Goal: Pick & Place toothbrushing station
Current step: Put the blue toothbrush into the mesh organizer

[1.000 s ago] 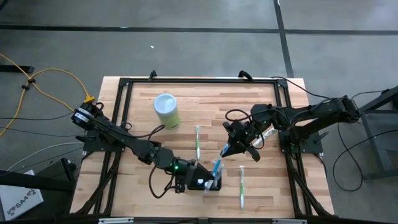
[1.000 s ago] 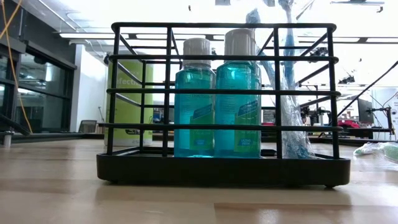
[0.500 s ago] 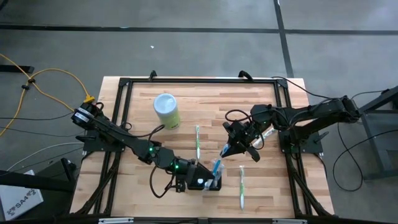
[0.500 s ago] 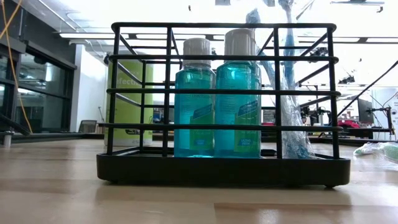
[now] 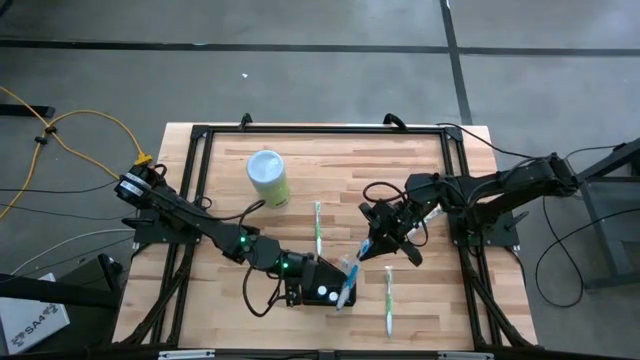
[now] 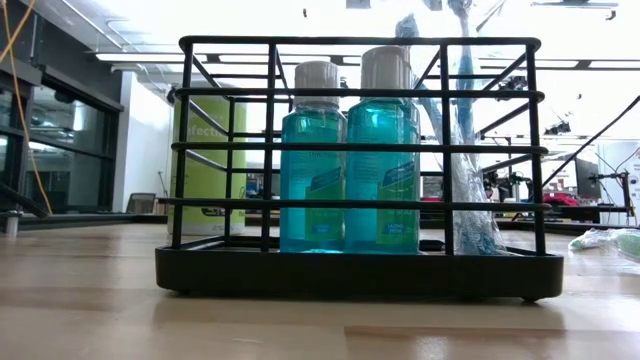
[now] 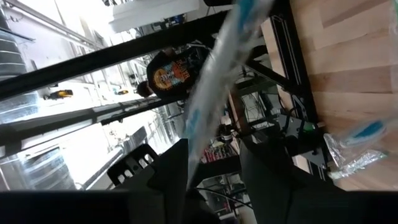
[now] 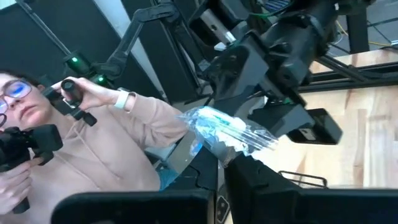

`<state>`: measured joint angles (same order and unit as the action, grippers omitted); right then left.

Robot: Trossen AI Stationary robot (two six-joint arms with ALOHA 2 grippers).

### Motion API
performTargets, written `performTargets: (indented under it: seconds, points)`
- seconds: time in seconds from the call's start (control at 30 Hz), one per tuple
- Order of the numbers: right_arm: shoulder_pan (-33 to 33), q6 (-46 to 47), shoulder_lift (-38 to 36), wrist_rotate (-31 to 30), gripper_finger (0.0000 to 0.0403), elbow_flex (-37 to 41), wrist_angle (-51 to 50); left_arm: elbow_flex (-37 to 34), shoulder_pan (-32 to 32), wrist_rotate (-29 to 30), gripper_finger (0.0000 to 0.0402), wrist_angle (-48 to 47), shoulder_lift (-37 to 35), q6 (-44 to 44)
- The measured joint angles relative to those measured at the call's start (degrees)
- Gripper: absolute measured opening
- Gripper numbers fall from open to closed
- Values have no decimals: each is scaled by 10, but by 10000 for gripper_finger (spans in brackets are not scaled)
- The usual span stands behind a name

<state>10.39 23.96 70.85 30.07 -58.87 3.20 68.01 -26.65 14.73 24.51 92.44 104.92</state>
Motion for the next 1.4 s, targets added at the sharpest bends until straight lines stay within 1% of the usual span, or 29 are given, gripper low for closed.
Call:
performTargets:
  seconds: [0.23, 0.3, 0.37, 0.5, 0.6, 0.73, 0.87, 0.97, 1.1, 1.23, 1.3, 1.4]
  points:
    - [28, 14, 0, -20, 4, 0, 0, 0, 0, 2, 138, 0, 0, -4]
    - [36, 16, 0, -27, 4, 0, -2, 0, 0, 5, 138, 0, 0, -20]
    - [44, 15, 0, -42, 4, 0, -13, 0, -3, 24, 139, 0, 0, -48]
    - [60, 5, -8, -82, 4, 0, -52, 0, -19, 95, 139, 3, 0, -102]
    - [71, -7, -8, -107, 4, 0, -74, 0, -40, 155, 139, 27, 0, -138]
    - [82, -31, -8, -117, 4, 0, -81, 0, -68, 262, 139, 78, 0, -182]
    - [84, -62, -8, -149, 4, 0, -111, 0, -92, 375, 139, 125, 0, -229]
    - [84, -82, -8, -160, 4, 0, -124, 0, -106, 444, 139, 135, 0, -270]
    - [84, -116, -4, -184, 4, 0, -141, 0, -119, 508, 139, 133, 0, -330]
    - [92, -146, -3, -188, 4, 0, -143, 0, -128, 563, 139, 132, 0, -381]
    - [97, -159, -3, -187, 4, 0, -143, 0, -131, 577, 139, 133, 0, -394]
    - [104, -184, -3, -186, 4, 0, -147, 0, -133, 579, 139, 132, 0, -410]
